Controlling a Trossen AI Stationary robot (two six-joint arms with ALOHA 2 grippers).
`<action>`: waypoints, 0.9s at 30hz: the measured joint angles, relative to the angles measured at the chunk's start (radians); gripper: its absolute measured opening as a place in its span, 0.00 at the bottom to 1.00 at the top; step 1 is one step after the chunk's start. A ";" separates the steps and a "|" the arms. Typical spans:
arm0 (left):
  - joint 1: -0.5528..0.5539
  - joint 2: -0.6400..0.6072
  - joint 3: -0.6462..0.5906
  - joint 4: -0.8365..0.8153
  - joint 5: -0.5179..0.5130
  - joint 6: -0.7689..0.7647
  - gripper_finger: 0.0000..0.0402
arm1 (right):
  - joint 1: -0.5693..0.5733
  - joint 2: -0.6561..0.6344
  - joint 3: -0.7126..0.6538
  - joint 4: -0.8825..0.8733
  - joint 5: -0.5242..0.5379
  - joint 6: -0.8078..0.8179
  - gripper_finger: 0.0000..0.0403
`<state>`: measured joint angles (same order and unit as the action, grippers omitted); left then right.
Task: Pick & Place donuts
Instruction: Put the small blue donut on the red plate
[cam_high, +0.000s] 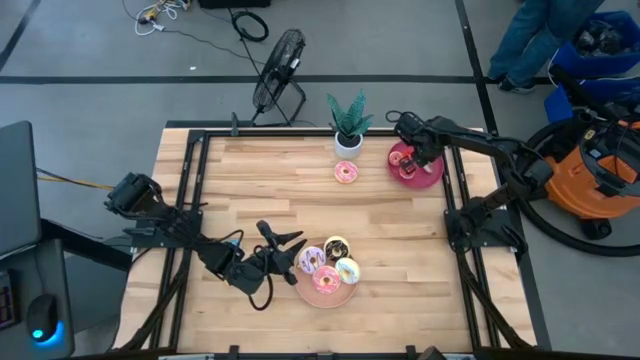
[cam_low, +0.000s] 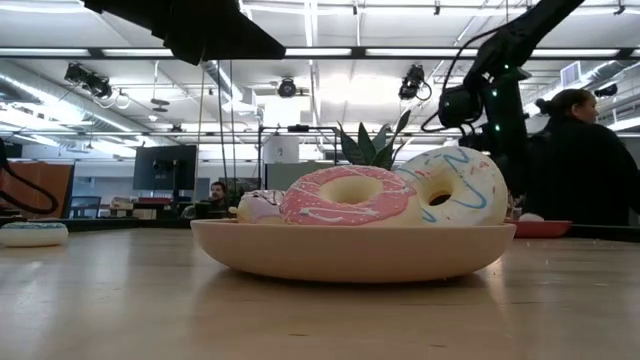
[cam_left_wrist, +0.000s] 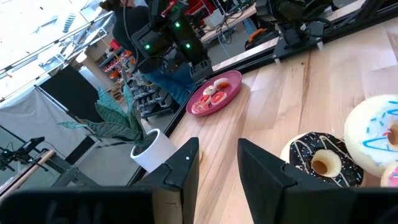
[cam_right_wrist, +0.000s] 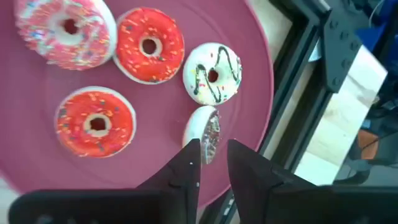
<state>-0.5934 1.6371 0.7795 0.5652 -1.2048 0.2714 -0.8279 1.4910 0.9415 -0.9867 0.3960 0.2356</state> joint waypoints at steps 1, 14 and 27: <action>0.000 0.000 0.000 0.000 0.000 -0.001 0.29 | 0.006 0.000 0.010 -0.011 0.007 0.002 0.22; -0.012 0.000 0.000 -0.009 0.000 -0.017 0.29 | 0.263 -0.079 0.015 0.060 0.206 -0.030 0.22; -0.052 0.000 0.000 -0.008 0.000 -0.013 0.29 | 0.816 -0.208 -0.371 0.810 0.210 0.019 0.22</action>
<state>-0.6453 1.6371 0.7795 0.5568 -1.2049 0.2581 -0.0119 1.2827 0.5700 -0.1770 0.6057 0.2544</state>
